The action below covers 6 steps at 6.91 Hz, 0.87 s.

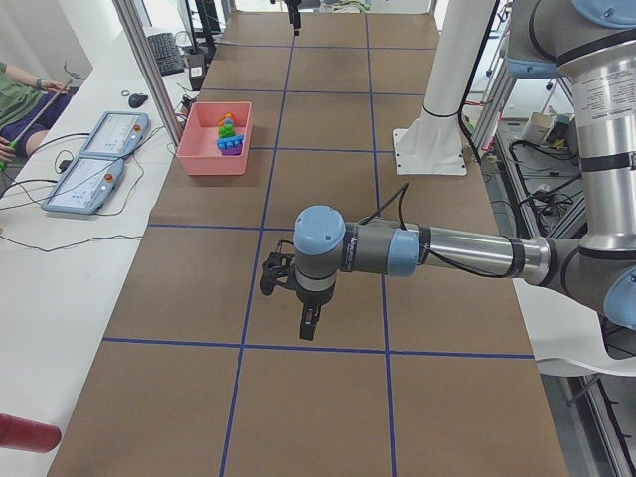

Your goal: Put all blocks into box

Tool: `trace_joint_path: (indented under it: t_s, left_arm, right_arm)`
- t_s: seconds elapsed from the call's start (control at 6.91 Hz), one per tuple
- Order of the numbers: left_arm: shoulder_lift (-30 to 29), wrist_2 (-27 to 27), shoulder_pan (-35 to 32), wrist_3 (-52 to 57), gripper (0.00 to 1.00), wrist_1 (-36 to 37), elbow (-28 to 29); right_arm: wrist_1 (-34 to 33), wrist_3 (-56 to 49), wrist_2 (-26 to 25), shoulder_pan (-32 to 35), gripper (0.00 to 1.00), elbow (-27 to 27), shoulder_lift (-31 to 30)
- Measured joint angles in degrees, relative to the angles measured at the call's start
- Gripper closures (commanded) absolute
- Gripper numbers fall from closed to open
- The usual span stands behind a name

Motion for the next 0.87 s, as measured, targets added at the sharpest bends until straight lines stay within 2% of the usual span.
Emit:
trace_joint_path:
  t_s: [0.43,0.87]
  left_arm:
    - [0.5,-1.7,-1.0,0.0,0.00,-0.3,1.4]
    - [0.6,-2.0,-1.4,0.0,0.00,-0.1,1.1]
  right_arm:
    - [1.5,-18.8,3.3,12.6,0.00,2.9,-16.8]
    - [14.6,-21.9,3.7,17.2,0.00,2.4,-31.3]
